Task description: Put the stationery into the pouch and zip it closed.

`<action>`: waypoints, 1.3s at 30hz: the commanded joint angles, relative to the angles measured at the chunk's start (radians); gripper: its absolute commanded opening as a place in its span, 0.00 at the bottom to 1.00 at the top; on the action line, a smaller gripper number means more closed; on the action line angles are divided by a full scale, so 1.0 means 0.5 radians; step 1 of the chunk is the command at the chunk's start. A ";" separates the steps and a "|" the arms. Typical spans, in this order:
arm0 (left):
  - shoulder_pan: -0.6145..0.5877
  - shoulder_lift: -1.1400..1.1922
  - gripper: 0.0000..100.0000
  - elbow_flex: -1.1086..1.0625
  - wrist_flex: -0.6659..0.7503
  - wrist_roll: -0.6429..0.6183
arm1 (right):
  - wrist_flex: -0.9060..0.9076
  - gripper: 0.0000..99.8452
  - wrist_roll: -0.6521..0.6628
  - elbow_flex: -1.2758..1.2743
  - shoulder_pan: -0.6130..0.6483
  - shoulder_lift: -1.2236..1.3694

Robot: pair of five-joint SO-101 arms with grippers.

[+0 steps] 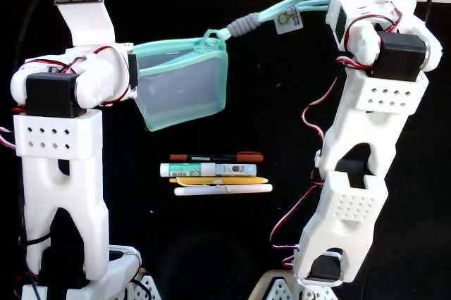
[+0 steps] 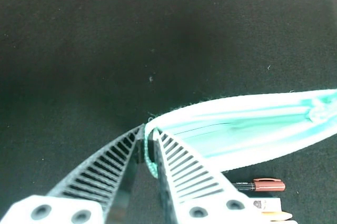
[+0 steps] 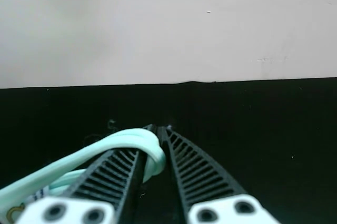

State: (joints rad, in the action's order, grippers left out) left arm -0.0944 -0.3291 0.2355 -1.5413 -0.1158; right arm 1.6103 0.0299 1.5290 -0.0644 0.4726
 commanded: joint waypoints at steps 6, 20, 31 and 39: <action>-0.041 -0.023 0.01 0.008 0.025 0.018 | 0.201 0.09 -0.009 -0.002 -0.029 -0.005; -0.041 -0.020 0.01 0.008 0.018 0.018 | 0.308 0.23 0.298 -0.109 0.084 0.545; -0.041 -0.020 0.01 0.005 0.015 0.018 | 0.308 0.22 0.663 -0.753 0.216 0.692; -0.041 -0.020 0.01 0.005 0.015 0.018 | 0.305 0.22 0.218 -0.928 0.226 0.683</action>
State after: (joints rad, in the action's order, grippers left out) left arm -0.0944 -0.3291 0.2355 -1.5413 -0.1143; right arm 1.7484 0.2616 1.0671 0.0460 0.8286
